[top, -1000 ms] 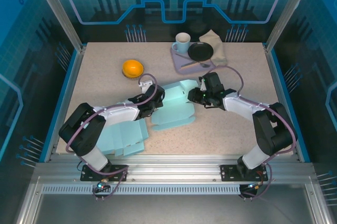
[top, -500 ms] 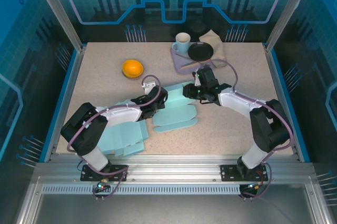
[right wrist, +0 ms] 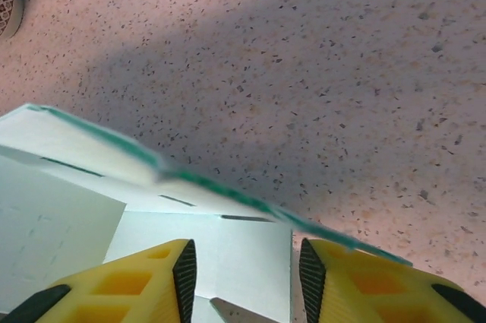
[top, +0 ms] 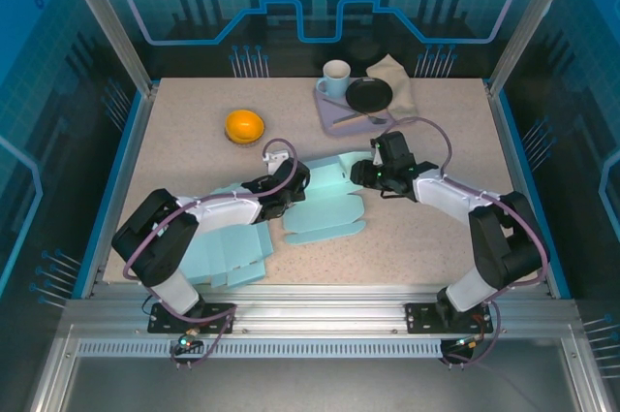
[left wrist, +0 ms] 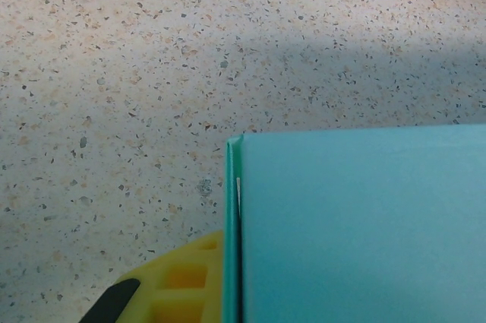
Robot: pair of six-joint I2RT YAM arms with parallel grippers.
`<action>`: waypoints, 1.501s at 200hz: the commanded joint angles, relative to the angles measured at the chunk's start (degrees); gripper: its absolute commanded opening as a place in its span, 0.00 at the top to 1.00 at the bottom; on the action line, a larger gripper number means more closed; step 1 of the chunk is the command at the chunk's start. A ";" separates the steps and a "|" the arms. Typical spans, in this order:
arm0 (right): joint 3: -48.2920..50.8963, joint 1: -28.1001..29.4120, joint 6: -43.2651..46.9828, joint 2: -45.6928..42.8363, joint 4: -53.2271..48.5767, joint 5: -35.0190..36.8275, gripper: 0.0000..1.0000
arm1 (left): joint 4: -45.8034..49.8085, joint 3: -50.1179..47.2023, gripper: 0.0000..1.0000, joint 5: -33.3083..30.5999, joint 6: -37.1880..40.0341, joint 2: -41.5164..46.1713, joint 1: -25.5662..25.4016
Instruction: Fold the paper box
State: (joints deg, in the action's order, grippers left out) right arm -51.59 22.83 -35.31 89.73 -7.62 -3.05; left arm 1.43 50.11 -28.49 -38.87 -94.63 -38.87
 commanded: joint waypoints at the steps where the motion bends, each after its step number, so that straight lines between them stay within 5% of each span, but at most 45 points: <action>1: 0.39 -0.57 -0.43 1.16 -1.45 -0.76 0.55 | 0.87 1.15 0.93 1.17 0.55 -0.32 -0.34; 155: 4.26 0.90 -3.25 1.42 5.86 -6.27 0.58 | 2.33 2.59 0.93 0.61 -0.48 -1.52 -0.36; 300: -3.48 11.14 5.69 3.04 3.73 -3.82 0.63 | 2.33 2.36 0.93 1.11 -1.07 -1.79 -0.44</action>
State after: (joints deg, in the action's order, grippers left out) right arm -53.30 32.88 -32.03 90.80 -4.23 -6.92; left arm 2.74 51.53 -29.32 -40.16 -95.66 -38.92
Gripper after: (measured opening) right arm 0.364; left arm 0.108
